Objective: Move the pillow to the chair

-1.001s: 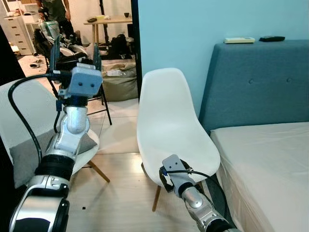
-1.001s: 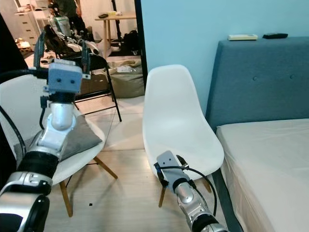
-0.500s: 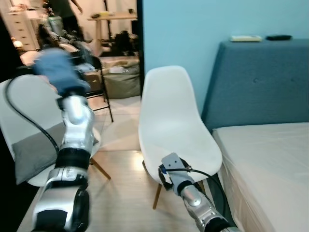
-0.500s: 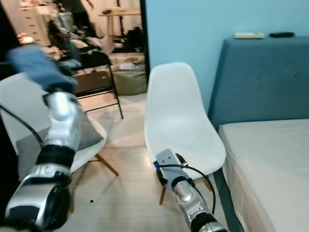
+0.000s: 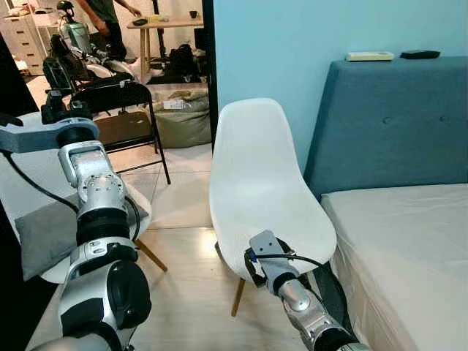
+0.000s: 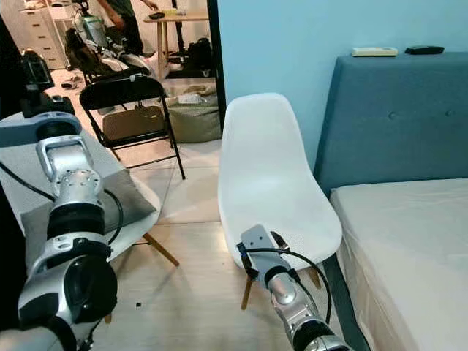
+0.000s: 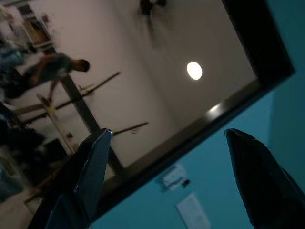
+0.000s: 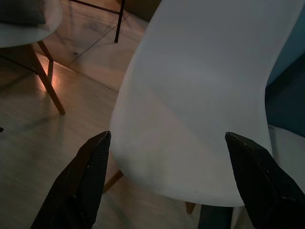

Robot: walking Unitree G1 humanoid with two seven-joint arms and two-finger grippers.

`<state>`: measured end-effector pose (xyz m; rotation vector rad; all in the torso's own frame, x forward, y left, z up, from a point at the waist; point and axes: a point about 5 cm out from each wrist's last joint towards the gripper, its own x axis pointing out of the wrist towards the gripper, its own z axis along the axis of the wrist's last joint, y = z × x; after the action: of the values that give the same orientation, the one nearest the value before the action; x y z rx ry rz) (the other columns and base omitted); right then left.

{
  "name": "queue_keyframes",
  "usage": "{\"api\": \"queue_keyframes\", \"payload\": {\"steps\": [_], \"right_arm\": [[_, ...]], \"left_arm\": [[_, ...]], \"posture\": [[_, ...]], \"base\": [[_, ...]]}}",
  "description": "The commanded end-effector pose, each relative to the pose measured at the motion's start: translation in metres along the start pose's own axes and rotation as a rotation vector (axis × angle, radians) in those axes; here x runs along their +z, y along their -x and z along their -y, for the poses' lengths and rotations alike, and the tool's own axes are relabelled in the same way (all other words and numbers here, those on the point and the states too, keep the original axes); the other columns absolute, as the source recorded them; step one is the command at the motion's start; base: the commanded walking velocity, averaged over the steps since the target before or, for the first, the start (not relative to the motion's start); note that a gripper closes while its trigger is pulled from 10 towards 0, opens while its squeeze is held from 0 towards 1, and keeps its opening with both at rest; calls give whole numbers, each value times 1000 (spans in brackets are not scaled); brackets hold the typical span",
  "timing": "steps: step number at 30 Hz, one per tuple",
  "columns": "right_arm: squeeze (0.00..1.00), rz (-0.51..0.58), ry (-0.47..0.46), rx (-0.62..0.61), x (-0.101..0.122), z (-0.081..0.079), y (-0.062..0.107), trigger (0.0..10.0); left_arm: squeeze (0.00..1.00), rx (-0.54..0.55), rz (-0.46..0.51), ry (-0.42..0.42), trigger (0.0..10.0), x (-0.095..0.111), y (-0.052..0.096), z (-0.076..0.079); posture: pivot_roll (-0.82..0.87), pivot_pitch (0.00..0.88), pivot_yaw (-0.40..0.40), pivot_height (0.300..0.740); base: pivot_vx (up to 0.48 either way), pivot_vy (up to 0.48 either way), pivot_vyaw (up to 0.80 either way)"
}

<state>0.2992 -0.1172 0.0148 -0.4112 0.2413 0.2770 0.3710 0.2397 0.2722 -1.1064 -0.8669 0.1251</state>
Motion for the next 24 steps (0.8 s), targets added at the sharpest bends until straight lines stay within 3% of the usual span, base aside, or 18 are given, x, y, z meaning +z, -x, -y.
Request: {"api": "queue_keyframes", "payload": {"steps": [1,2,3,4,6,7,8,9,10,13,15,16,18,21,24], "right_arm": [[0,4,-17,-7,2,-1,-1,10000],[0,4,-17,-7,2,-1,-1,10000],[0,-1,-20,-4,1,-3,-1,10000],[0,-11,-20,4,0,-5,0,10000],[0,-11,-20,4,0,-5,0,10000],[0,-19,-21,9,-2,-7,1,10000],[0,-33,-20,10,-5,-7,1,10000],[0,-33,-20,10,-5,-7,1,10000],[0,-48,-21,7,-8,-5,3,10000],[0,-50,-23,6,-9,-5,3,10000],[0,-60,-29,3,-11,-4,4,10000],[0,-60,-29,3,-11,-4,4,10000],[0,-58,-33,1,-11,-5,5,10000],[0,-56,-41,3,-11,-5,5,10000],[0,-90,-69,1,-17,-5,6,10000]], "left_arm": [[0,-50,-217,-290,10000,-21,10,-14],[0,-50,-217,-290,10000,-21,10,-14],[0,-93,-396,-566,10000,-38,21,-24],[0,-128,-644,-948,10000,-57,46,-49],[0,-128,-644,-948,10000,-57,46,-49],[0,-149,-791,-1219,10000,-61,67,-73],[0,-104,-862,-1329,10000,-57,90,-97],[0,-104,-862,-1329,10000,-57,90,-97],[0,-54,-939,-1362,10000,-52,126,-121],[0,-40,-964,-1357,10000,-51,137,-127],[0,15,-1132,-1359,10000,-50,177,-147],[0,15,-1132,-1359,10000,-50,177,-147],[0,130,-1273,-1349,10000,-45,210,-164],[0,180,-1296,-1348,10000,-47,222,-166],[0,160,-1292,-1316,10000,-51,229,-164]], "posture": [[20,0,43,740],[20,0,43,740],[20,0,43,740],[26,0,44,740],[26,0,44,740],[24,0,45,740],[26,0,45,740],[26,0,45,740],[34,0,44,740],[33,0,46,740],[32,0,44,740],[32,0,44,740],[33,0,40,740],[46,0,32,740],[49,0,28,740]], "base": [[0,0,0],[0,0,0],[0,0,0],[0,0,0],[0,0,0],[0,0,0],[0,0,0],[0,0,0],[0,0,0],[0,0,0],[0,0,0],[0,0,0],[0,0,0],[0,0,0],[0,0,0]]}}
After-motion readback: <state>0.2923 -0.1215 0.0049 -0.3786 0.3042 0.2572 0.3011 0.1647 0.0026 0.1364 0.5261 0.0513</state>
